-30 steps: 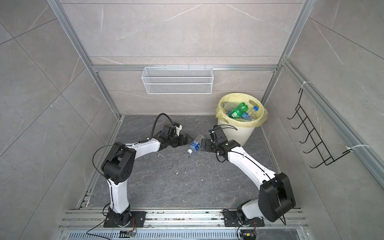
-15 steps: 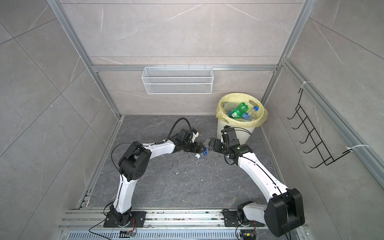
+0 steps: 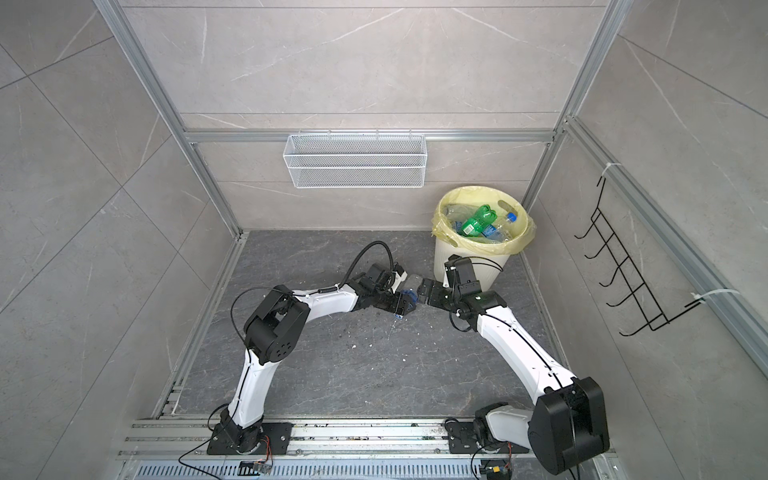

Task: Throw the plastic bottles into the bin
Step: 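Grasp the blue-labelled bottle's middle with the left gripper, then lift the bottle with the left gripper while the right gripper grasps its base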

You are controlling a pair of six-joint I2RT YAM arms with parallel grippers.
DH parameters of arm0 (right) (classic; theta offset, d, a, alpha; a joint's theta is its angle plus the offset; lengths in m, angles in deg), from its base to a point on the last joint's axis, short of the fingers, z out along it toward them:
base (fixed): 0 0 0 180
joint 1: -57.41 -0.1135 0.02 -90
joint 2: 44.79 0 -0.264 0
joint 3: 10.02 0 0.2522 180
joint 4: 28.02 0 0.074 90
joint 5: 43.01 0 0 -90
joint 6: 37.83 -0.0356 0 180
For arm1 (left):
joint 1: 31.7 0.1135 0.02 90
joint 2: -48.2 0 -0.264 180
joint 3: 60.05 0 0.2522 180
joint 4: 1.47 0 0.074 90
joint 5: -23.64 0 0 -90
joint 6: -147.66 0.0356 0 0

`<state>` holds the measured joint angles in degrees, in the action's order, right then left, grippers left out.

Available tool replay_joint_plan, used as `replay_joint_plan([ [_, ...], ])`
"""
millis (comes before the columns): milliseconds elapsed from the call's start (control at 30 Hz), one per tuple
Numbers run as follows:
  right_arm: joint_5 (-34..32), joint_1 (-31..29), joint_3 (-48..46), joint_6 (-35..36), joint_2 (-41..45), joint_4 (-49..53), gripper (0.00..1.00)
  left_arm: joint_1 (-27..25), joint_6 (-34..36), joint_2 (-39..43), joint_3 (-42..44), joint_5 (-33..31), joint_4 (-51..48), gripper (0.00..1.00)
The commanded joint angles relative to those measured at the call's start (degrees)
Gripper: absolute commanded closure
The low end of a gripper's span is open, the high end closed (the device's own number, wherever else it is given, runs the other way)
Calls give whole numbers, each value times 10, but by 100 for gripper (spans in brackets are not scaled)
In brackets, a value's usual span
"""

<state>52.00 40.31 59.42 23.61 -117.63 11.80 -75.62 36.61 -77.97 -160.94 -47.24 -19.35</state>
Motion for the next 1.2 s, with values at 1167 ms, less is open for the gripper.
replay_joint_plan([
  [1167,141,5,-17,-125,-95,-149,6,14,-206,180,279,144,362,49],
])
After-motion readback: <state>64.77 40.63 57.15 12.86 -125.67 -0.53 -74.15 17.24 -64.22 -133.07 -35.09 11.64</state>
